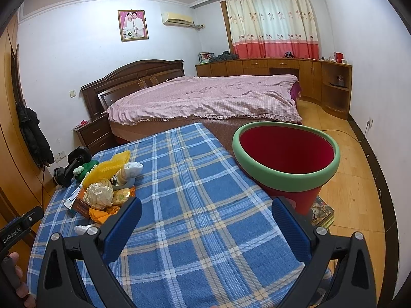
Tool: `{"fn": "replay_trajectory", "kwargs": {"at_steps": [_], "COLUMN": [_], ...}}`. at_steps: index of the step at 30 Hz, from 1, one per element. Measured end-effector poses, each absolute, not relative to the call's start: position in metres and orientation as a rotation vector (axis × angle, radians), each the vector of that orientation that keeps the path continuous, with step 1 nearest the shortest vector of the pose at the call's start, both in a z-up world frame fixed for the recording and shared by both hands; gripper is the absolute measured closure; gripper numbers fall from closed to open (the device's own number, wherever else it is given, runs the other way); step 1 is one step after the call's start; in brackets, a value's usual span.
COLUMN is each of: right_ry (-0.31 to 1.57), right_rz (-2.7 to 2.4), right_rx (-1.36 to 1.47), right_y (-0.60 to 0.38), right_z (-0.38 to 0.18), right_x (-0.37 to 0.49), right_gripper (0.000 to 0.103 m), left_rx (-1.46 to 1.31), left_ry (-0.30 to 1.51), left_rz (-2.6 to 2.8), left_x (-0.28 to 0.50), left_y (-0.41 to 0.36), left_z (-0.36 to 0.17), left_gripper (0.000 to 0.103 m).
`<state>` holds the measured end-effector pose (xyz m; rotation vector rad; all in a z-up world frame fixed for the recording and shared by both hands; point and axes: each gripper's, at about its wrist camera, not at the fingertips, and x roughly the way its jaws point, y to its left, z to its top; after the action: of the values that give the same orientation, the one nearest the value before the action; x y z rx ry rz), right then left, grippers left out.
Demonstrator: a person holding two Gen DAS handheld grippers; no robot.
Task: Collect trash
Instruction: 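Move left tool toward the white medicine box while right tool approaches the yellow foam net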
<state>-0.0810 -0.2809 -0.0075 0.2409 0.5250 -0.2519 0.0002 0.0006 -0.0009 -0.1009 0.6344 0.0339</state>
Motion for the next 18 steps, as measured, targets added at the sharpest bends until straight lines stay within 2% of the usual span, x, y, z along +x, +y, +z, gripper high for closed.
{"fn": "replay_trajectory", "kwargs": {"at_steps": [18], "right_ry": [0.529], "right_rz": [-0.252], "right_rx": [0.245], "right_y": [-0.2811], "right_z": [-0.0088], "right_x": [-0.0801], "right_gripper": [0.0], "left_rx": [-0.099], "left_ry": [0.636], "left_rz": [0.036], "left_x": [-0.0025], "left_y": [0.0059], "left_z": [-0.0005], "left_gripper": [0.01]}}
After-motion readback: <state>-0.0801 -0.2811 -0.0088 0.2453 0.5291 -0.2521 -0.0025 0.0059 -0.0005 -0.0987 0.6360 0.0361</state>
